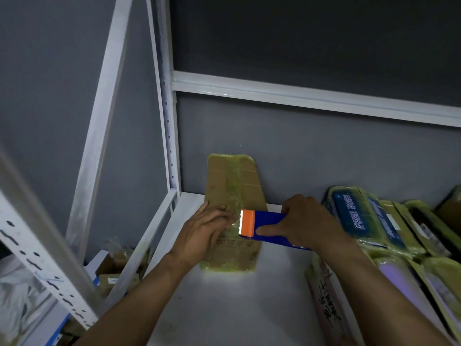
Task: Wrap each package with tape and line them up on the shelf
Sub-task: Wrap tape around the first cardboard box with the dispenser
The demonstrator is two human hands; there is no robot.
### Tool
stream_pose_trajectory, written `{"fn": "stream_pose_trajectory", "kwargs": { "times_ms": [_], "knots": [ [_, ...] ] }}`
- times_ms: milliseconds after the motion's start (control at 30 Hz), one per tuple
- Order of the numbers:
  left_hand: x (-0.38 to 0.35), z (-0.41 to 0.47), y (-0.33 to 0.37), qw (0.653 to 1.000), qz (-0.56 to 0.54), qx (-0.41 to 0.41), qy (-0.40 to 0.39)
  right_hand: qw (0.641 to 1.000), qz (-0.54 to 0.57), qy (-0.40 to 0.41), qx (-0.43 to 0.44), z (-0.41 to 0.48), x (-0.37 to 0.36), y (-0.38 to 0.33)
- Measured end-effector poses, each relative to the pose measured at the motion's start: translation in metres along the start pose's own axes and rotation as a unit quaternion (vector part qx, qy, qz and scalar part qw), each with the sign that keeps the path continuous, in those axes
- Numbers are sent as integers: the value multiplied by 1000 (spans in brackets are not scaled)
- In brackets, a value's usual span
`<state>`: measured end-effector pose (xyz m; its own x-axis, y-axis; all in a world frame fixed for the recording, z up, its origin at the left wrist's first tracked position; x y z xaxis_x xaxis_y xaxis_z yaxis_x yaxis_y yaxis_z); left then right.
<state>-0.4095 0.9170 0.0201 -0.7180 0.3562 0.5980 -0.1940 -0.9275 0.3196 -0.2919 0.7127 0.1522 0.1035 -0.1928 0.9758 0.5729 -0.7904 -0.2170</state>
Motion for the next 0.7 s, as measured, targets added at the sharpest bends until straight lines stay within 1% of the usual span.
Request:
{"fn": "stream_pose_trajectory", "kwargs": {
  "times_ms": [133,267,333,467,533,600,633,700],
  "knots": [
    [0,1,-5,1000,-18,4,-18,1000,11,4,6,-3,2,2],
    [8,-1,-12,999,-45,7,-12,1000,11,-13,14,-4,7,6],
    [14,3,-11,998,-56,11,-20,1000,11,-5,10,-4,12,6],
    [25,1,-3,999,-25,-2,-21,1000,5,-6,10,-6,9,3],
    [29,-3,-2,999,-14,-12,-35,1000,6,-12,8,-8,4,2],
    [30,-4,-2,997,-39,28,-66,1000,3,-13,4,-8,1,2],
    [29,-4,-1,996,-30,36,-80,1000,2,-13,2,-7,1,2],
    [24,-3,3,997,32,-12,-67,1000,-1,-15,0,-6,1,4]
  ]
}}
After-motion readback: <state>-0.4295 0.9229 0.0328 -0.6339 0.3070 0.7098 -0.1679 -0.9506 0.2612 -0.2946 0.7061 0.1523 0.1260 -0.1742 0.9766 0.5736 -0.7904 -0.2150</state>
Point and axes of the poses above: each hand's wrist, its own z-axis towards the middle knuckle, its own x-axis out of the back of the hand, y = z × x, the point moved 2 cm from there along z, towards the middle knuckle, and after that the axes turned 5 degrees about y, right-handed, at the moved point
